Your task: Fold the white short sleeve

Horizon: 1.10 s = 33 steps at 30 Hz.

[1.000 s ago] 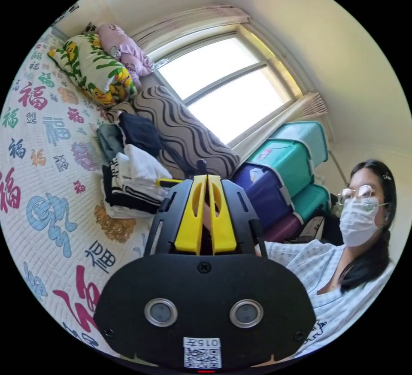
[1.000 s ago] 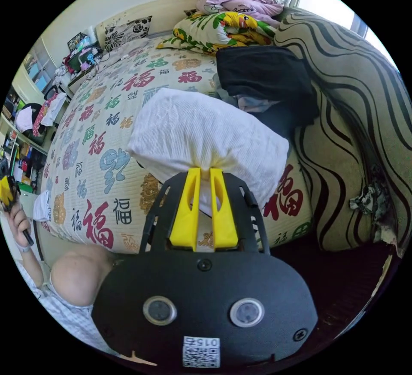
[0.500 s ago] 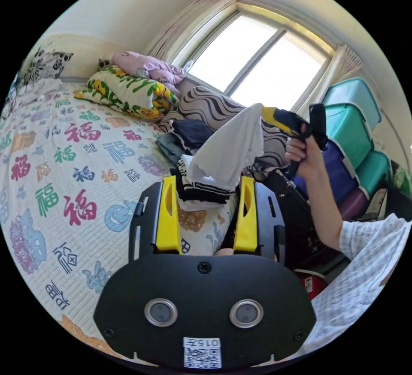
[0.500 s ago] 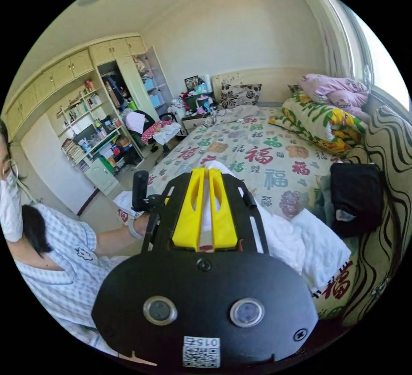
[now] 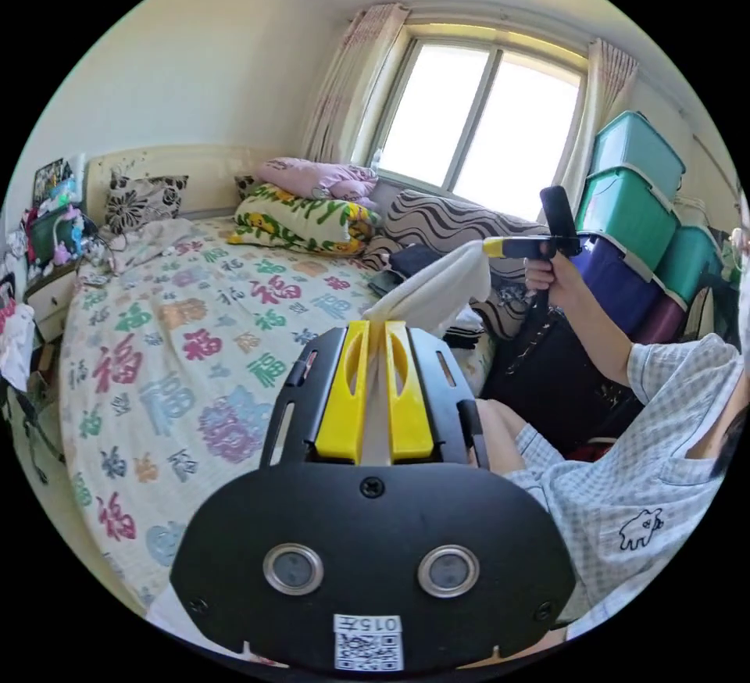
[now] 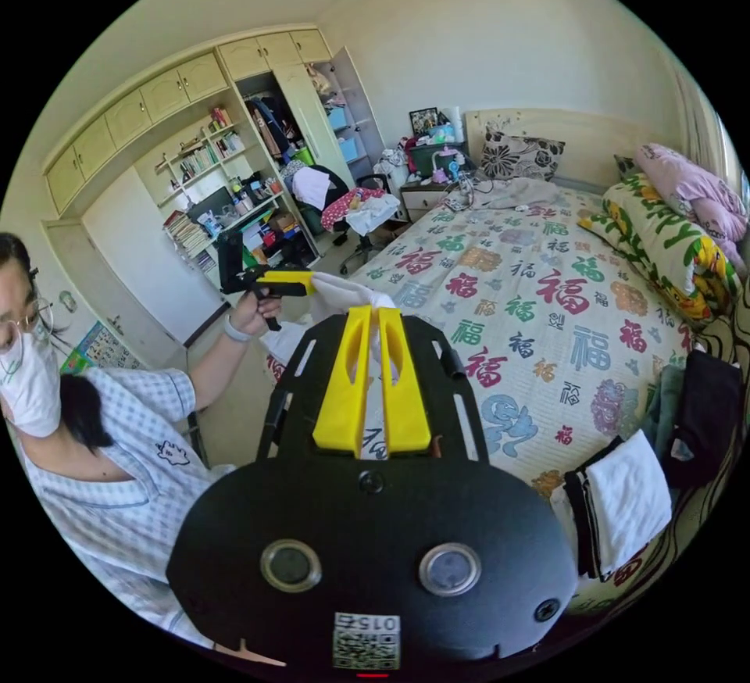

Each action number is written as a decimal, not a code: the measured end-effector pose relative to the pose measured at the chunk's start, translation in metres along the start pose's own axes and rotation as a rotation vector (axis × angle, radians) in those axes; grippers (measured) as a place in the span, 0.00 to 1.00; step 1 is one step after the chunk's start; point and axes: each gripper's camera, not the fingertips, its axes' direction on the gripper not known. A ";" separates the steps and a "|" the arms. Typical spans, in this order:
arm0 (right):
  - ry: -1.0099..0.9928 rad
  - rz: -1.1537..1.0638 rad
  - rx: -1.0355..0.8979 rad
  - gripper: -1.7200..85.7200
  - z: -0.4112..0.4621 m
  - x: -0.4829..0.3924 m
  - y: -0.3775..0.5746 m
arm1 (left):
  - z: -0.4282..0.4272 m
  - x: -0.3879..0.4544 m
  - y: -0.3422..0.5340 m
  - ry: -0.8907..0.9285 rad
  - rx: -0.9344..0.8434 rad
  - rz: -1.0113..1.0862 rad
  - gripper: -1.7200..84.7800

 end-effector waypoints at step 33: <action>-0.127 -0.308 -1.056 0.04 0.555 0.171 0.176 | 0.151 -0.172 0.251 0.009 -0.402 -0.627 0.02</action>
